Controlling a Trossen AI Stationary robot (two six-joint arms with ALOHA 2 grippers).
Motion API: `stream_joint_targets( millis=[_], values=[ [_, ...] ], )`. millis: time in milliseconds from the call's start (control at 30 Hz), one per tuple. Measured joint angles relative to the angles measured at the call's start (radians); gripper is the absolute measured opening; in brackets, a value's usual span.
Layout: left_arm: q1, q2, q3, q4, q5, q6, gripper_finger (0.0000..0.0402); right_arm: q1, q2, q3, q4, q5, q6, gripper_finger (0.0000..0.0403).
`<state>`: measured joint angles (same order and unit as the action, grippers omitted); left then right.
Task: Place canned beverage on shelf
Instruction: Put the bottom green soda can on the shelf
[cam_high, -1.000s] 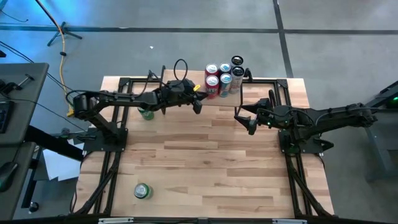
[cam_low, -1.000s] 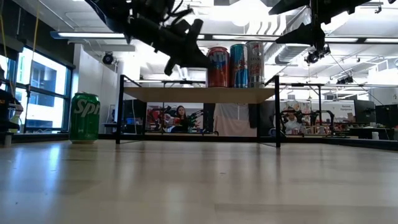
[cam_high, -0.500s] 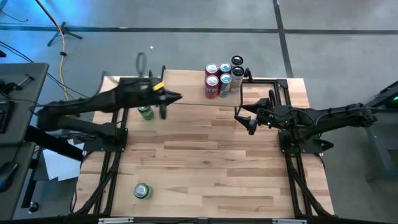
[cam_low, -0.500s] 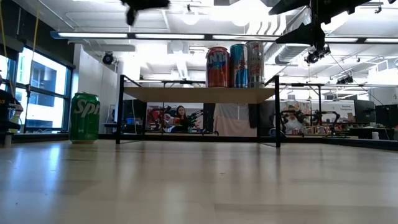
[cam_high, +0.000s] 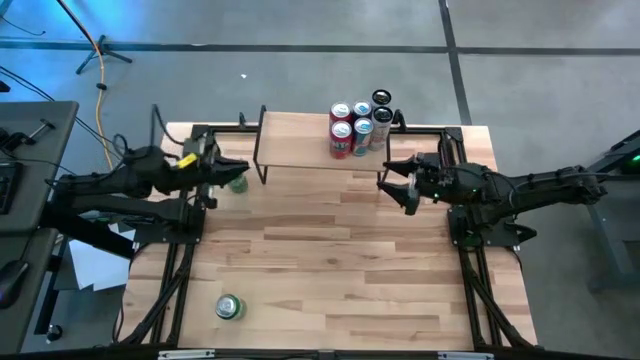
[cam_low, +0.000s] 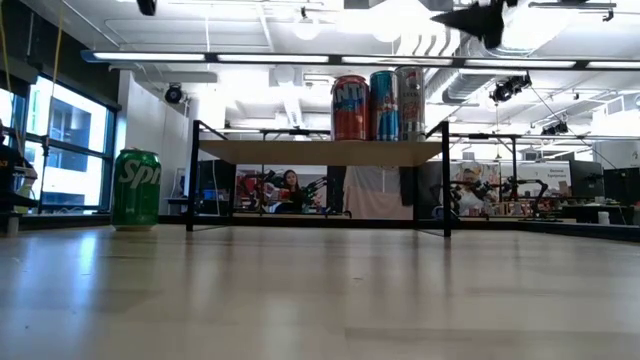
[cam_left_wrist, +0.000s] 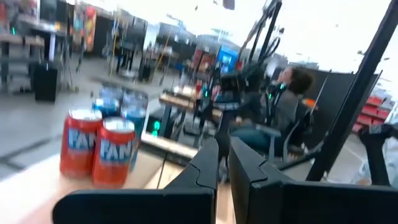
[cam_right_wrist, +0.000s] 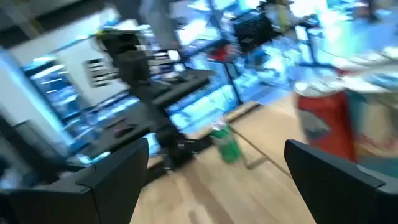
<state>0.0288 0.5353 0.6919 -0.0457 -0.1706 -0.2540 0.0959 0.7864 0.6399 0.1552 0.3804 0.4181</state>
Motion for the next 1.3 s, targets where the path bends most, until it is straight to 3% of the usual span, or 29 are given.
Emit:
stream_joint_targets(
  millis=[300,633,1067,1300],
  values=[
    [0.002,-0.066,-0.003,0.007,0.0,0.02,0.0,0.0,0.0,0.0,0.044,-0.295,-0.268,0.036],
    [0.002,-0.065,-0.003,0.007,0.0,0.02,0.0,0.0,0.0,0.0,0.079,-0.281,-0.253,0.036],
    [0.002,-0.065,-0.003,0.007,0.0,-0.005,0.0,0.0,0.0,0.0,0.104,-0.28,-0.058,0.036],
    [0.003,-0.061,-0.003,0.005,-0.046,-0.166,0.001,0.0,0.0,0.0,0.104,-0.225,-0.059,0.036]
  ],
)
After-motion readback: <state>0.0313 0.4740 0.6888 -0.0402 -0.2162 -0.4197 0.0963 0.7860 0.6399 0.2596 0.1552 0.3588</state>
